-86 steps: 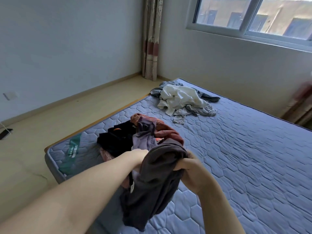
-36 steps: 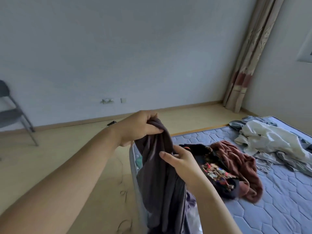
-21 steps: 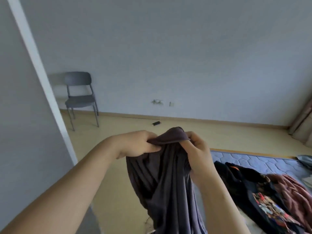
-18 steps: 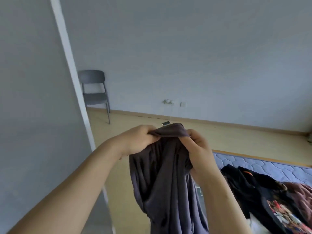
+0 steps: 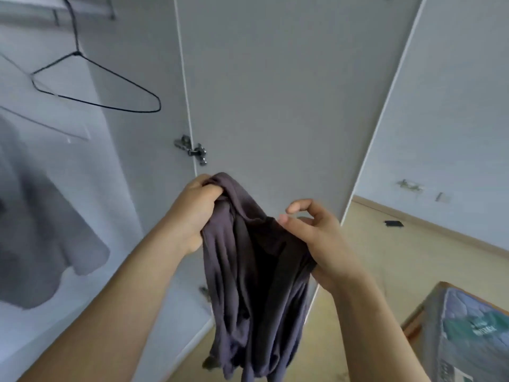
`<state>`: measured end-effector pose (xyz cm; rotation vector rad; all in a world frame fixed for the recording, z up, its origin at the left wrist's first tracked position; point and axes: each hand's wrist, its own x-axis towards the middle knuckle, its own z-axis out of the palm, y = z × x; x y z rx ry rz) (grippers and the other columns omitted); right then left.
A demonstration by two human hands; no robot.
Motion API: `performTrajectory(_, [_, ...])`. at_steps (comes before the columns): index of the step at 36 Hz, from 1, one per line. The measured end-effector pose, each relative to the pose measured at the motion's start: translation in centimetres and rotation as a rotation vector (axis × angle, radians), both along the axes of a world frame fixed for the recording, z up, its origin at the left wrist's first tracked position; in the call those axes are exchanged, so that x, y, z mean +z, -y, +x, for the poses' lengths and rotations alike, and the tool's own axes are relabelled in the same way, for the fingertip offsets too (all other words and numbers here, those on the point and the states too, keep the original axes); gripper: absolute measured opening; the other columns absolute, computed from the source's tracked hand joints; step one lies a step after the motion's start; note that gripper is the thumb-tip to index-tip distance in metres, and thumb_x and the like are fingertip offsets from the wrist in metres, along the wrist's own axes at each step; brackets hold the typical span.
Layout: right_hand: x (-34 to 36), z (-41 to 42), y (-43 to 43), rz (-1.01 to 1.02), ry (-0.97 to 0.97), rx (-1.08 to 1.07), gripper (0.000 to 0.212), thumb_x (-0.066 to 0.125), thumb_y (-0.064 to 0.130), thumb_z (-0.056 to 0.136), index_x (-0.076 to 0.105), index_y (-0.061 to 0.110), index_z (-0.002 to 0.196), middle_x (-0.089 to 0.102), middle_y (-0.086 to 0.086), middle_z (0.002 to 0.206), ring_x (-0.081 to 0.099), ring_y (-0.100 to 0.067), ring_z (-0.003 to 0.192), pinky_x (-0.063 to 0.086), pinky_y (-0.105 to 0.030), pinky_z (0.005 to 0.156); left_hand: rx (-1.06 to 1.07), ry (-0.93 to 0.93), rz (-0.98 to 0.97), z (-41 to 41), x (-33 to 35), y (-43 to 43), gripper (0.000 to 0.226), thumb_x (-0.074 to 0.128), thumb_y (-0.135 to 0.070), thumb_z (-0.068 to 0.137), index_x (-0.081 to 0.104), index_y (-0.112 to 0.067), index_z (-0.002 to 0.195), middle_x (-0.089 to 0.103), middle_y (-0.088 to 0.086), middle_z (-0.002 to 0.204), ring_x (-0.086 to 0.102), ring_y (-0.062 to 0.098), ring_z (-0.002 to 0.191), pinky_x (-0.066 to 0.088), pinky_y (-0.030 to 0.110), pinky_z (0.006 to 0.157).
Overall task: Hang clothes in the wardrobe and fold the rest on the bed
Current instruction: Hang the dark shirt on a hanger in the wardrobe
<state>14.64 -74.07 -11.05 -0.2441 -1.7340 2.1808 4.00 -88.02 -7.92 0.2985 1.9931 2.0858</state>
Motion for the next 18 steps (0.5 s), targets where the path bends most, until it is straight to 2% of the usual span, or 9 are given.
performTrajectory(3, [0.2, -3.0, 2.8, 0.015, 0.081, 0.134, 0.03, 0.081, 0.017, 0.065, 0.055, 0.018, 0.081, 0.051, -0.016, 0.077, 0.053, -0.021, 0.06, 0.041, -0.028, 0.058, 0.173, -0.012, -0.016, -1.8, 0.2, 4.3, 0.021, 0.042, -0.007, 0.095, 0.051, -0.015, 0.078, 0.056, 0.005, 0.074, 0.053, 0.016, 0.065, 0.044, 0.027, 0.06])
performTrajectory(6, [0.1, -5.9, 5.5, 0.184, 0.168, 0.219, 0.025, 0.075, 0.005, 0.075, 0.057, 0.018, 0.086, 0.05, -0.001, 0.064, 0.054, -0.01, 0.051, 0.042, -0.019, 0.05, 0.349, -0.025, -0.027, -3.2, 0.4, 8.6, 0.018, 0.043, -0.013, 0.096, 0.05, -0.018, 0.08, 0.056, 0.005, 0.081, 0.053, 0.016, 0.069, 0.045, 0.027, 0.062])
performTrajectory(8, [-0.1, -7.7, 7.1, 0.332, 0.211, 0.28, 0.027, 0.075, 0.003, 0.075, 0.06, 0.022, 0.088, 0.048, 0.0, 0.073, 0.052, -0.01, 0.059, 0.043, -0.018, 0.058, 0.444, -0.027, -0.026, -3.9, 0.6, 11.4, 0.015, 0.043, -0.015, 0.097, 0.05, -0.02, 0.084, 0.057, 0.005, 0.086, 0.055, 0.018, 0.074, 0.046, 0.03, 0.064])
performTrajectory(10, [-0.2, -9.4, 8.3, 0.493, 0.242, 0.327, 0.028, 0.074, 0.003, 0.075, 0.061, 0.024, 0.088, 0.05, -0.004, 0.081, 0.052, -0.016, 0.068, 0.045, -0.024, 0.067, 0.536, -0.035, -0.009, -4.3, 0.9, 14.1, 0.015, 0.042, -0.014, 0.097, 0.05, -0.018, 0.086, 0.055, 0.005, 0.084, 0.054, 0.02, 0.073, 0.046, 0.031, 0.064])
performTrajectory(12, [-0.1, -11.2, 9.3, 0.719, 0.251, 0.328, 0.026, 0.07, 0.003, 0.077, 0.059, 0.023, 0.088, 0.05, -0.001, 0.077, 0.05, -0.013, 0.065, 0.042, -0.018, 0.06, 0.626, -0.048, -0.018, -4.8, 1.1, 16.9, 0.016, 0.042, -0.012, 0.097, 0.052, -0.015, 0.085, 0.055, 0.007, 0.083, 0.054, 0.02, 0.071, 0.047, 0.031, 0.064])
performTrajectory(14, [0.1, -12.7, 10.2, 0.897, 0.217, 0.282, 0.022, 0.064, 0.001, 0.079, 0.056, 0.02, 0.085, 0.049, 0.004, 0.071, 0.047, -0.006, 0.06, 0.036, -0.009, 0.047, 0.712, -0.047, -0.038, -5.1, 1.5, 19.9, 0.014, 0.043, -0.01, 0.096, 0.057, -0.007, 0.1, 0.058, 0.012, 0.088, 0.057, 0.022, 0.073, 0.049, 0.031, 0.059])
performTrajectory(15, [0.1, -13.3, 10.6, 0.943, 0.191, 0.249, 0.02, 0.062, 0.0, 0.08, 0.056, 0.019, 0.083, 0.049, 0.005, 0.07, 0.046, -0.004, 0.06, 0.037, -0.007, 0.046, 0.756, -0.039, -0.034, -5.3, 1.6, 21.2, 0.018, 0.044, -0.008, 0.095, 0.057, -0.003, 0.106, 0.059, 0.014, 0.091, 0.059, 0.025, 0.077, 0.05, 0.032, 0.059])
performTrajectory(16, [0.1, -13.8, 11.0, 0.969, 0.161, 0.212, 0.017, 0.06, 0.001, 0.081, 0.056, 0.017, 0.081, 0.05, 0.005, 0.069, 0.045, -0.003, 0.059, 0.037, -0.005, 0.047, 0.796, -0.037, -0.025, -5.3, 1.9, 22.5, 0.018, 0.044, -0.006, 0.094, 0.057, -0.001, 0.105, 0.059, 0.016, 0.092, 0.059, 0.026, 0.08, 0.051, 0.033, 0.062])
performTrajectory(18, [0.1, -14.8, 11.9, 0.951, 0.096, 0.132, 0.012, 0.059, 0.003, 0.083, 0.057, 0.014, 0.081, 0.051, 0.003, 0.066, 0.045, -0.004, 0.058, 0.037, -0.007, 0.047, 0.875, -0.067, -0.011, -5.3, 2.5, 24.7, 0.018, 0.043, -0.001, 0.093, 0.057, -0.005, 0.083, 0.057, 0.013, 0.081, 0.056, 0.025, 0.075, 0.048, 0.032, 0.062])
